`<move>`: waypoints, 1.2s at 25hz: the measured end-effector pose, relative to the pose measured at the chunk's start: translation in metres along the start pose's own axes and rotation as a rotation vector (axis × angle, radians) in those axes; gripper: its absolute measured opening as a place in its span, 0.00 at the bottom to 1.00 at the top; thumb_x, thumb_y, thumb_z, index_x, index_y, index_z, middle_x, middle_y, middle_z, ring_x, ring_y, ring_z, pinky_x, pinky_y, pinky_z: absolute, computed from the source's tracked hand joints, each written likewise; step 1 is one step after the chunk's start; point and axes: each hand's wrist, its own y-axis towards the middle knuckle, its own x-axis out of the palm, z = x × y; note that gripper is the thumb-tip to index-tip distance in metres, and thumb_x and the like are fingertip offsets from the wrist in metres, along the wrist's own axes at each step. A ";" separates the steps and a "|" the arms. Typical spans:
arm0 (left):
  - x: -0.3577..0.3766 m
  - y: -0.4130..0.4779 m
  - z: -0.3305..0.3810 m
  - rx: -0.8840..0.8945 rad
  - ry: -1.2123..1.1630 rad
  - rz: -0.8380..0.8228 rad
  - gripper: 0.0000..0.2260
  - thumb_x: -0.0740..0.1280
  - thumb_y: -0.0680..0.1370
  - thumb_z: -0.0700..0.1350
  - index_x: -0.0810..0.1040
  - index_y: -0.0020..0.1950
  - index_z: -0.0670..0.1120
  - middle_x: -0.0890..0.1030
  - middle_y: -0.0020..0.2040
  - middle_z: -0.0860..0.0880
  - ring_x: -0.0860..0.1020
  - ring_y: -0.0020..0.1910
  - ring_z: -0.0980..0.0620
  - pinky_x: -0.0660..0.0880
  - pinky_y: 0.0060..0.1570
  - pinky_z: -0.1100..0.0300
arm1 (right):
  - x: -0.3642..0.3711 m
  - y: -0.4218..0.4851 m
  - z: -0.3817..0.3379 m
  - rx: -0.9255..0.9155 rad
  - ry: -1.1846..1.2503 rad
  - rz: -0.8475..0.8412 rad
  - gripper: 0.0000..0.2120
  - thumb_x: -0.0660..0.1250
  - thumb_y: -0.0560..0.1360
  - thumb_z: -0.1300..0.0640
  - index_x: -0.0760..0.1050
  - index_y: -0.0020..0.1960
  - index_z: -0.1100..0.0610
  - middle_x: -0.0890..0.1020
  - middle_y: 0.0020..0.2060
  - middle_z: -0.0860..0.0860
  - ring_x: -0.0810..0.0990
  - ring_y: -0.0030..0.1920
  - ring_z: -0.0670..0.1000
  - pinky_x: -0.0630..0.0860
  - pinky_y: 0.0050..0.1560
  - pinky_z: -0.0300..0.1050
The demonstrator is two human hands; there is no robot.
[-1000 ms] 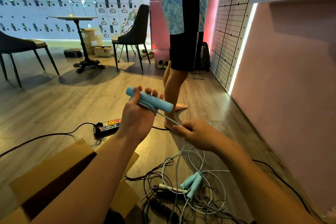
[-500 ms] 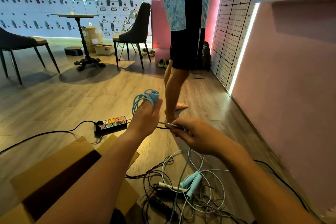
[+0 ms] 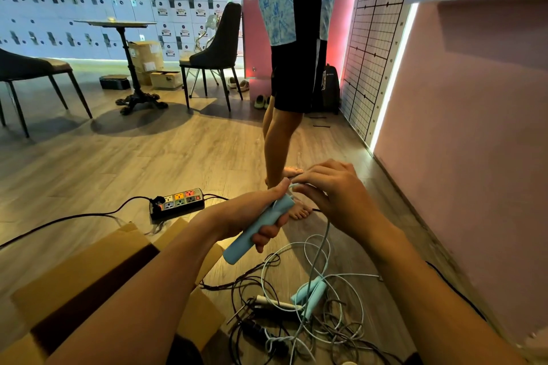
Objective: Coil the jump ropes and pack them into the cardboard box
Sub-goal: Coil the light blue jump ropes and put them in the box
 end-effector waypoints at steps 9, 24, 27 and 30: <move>-0.029 -0.016 0.002 0.477 -0.957 -0.209 0.28 0.49 0.81 0.68 0.71 0.38 0.46 0.65 0.25 0.53 0.63 0.21 0.57 0.69 0.25 0.62 | -0.010 -0.003 0.013 0.246 0.199 0.063 0.07 0.68 0.78 0.60 0.83 0.55 0.57 0.83 0.42 0.47 0.78 0.39 0.39 0.78 0.42 0.37; -0.047 -0.008 0.001 0.936 -1.533 0.529 0.20 0.50 0.85 0.57 0.70 0.43 0.44 0.74 0.33 0.49 0.76 0.29 0.52 0.79 0.40 0.59 | -0.010 0.000 -0.006 0.372 0.332 -0.185 0.15 0.60 0.83 0.50 0.74 0.37 0.46 0.74 0.30 0.42 0.71 0.28 0.41 0.64 0.30 0.33; -0.052 -0.010 -0.001 0.899 -1.534 0.666 0.19 0.53 0.84 0.58 0.70 0.47 0.45 0.76 0.36 0.47 0.78 0.32 0.50 0.80 0.43 0.55 | -0.013 -0.002 -0.012 0.310 0.368 -0.291 0.17 0.61 0.82 0.50 0.79 0.39 0.54 0.74 0.30 0.43 0.73 0.30 0.39 0.68 0.31 0.32; -0.050 -0.001 -0.006 0.832 -1.207 0.858 0.12 0.55 0.84 0.56 0.69 0.52 0.48 0.75 0.38 0.49 0.78 0.33 0.52 0.78 0.47 0.54 | -0.012 -0.001 -0.020 0.208 0.379 -0.303 0.15 0.64 0.80 0.48 0.81 0.42 0.57 0.72 0.32 0.42 0.73 0.32 0.38 0.69 0.34 0.30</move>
